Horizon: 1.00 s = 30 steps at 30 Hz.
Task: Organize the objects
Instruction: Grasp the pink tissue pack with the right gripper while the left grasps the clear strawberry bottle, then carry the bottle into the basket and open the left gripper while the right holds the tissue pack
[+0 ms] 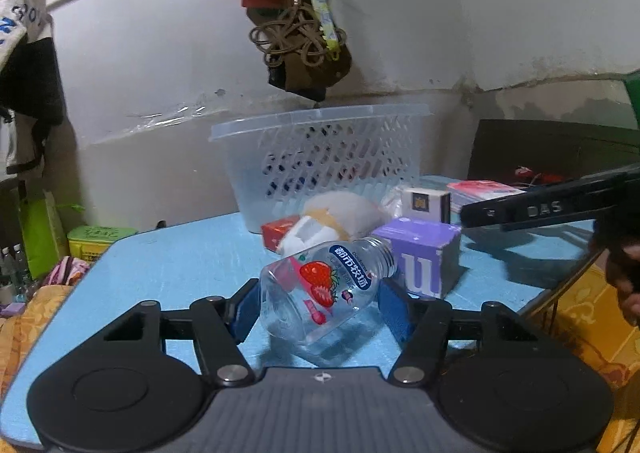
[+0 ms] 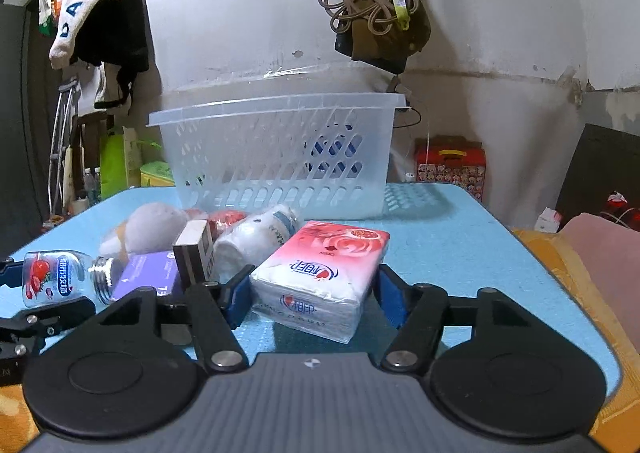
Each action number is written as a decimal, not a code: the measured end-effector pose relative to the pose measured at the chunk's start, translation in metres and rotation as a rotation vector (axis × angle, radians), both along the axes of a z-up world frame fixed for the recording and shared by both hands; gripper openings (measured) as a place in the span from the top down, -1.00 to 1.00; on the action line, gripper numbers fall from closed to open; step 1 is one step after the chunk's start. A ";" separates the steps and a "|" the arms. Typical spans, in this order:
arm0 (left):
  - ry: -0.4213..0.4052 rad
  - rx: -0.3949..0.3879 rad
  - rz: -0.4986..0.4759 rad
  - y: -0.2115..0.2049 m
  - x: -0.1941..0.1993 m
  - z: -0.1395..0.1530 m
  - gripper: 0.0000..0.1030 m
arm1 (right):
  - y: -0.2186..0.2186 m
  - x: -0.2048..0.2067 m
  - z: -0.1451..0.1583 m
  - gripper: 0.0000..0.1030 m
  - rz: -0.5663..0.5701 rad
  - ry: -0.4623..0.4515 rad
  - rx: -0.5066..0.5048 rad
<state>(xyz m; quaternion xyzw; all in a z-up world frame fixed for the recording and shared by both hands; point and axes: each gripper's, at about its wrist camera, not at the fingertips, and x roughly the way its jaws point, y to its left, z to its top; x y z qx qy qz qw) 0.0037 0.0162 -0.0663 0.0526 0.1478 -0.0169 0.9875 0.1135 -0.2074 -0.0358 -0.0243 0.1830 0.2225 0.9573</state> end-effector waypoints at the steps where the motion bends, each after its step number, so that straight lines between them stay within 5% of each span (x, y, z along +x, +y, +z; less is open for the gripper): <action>1: 0.003 -0.015 0.009 0.003 -0.001 0.001 -0.29 | -0.002 0.000 0.001 -0.29 0.000 0.001 0.004; 5: 0.023 -0.103 0.050 0.021 -0.002 0.004 -0.29 | -0.011 -0.001 0.005 -0.28 0.000 0.025 0.023; 20: -0.014 -0.108 0.065 0.042 -0.022 0.087 -0.28 | -0.029 -0.015 0.082 -0.28 -0.018 0.019 -0.063; 30: -0.006 -0.160 -0.022 0.038 0.027 0.126 -0.26 | -0.012 0.019 0.093 -0.28 0.061 0.024 -0.031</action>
